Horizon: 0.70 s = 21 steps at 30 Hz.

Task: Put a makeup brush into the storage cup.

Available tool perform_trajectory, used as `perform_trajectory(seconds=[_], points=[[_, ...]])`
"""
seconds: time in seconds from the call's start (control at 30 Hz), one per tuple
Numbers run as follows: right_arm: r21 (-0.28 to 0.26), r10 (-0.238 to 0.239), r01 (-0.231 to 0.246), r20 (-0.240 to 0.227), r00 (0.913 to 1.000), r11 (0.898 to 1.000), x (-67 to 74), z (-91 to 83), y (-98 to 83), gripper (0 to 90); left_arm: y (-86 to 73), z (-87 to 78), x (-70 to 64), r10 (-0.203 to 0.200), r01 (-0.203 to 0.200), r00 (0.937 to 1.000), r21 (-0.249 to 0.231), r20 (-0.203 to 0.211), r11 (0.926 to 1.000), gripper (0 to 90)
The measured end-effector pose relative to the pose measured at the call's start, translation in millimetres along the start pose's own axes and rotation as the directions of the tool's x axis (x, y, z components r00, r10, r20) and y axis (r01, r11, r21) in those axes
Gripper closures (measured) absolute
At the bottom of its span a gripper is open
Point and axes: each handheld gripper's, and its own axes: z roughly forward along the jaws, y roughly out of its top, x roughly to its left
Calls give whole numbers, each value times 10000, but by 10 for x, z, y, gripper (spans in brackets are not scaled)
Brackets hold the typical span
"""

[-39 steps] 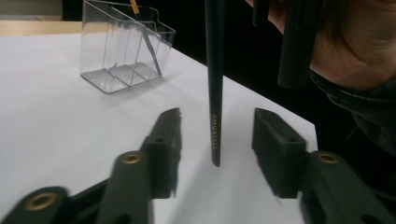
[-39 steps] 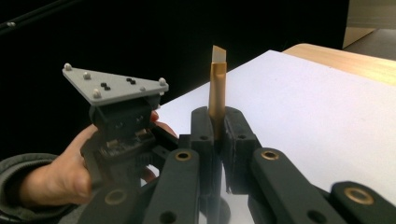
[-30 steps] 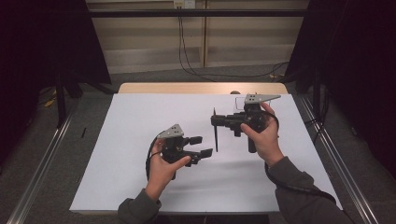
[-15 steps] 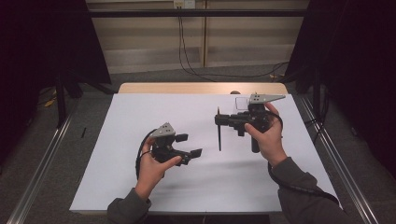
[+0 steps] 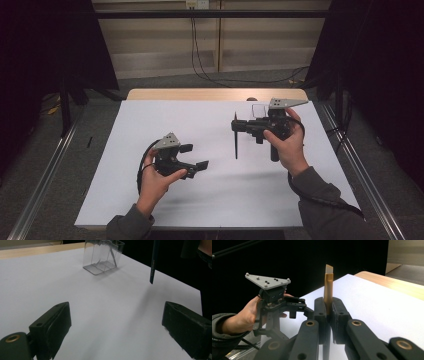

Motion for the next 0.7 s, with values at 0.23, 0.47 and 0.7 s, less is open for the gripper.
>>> perform_trajectory(seconds=[0.23, 0.47, 0.7], points=[[-140, 135, -132, 206, 9997, 9998, -27, -33, -15, 849, -12, -57, 49, 45, -44, 10000, 33, -57, 10000, 83], [-278, 106, -96, 365, 9993, 9996, -63, -66, 27, 849, -39, -142, 86, 58, -56, 9998, 78, -188, 10000, 76], [-416, 195, -175, 480, 9987, 9990, -87, -105, -2, 848, -87, -188, 113, -40, 43, 9998, 111, -216, 9999, 68]])
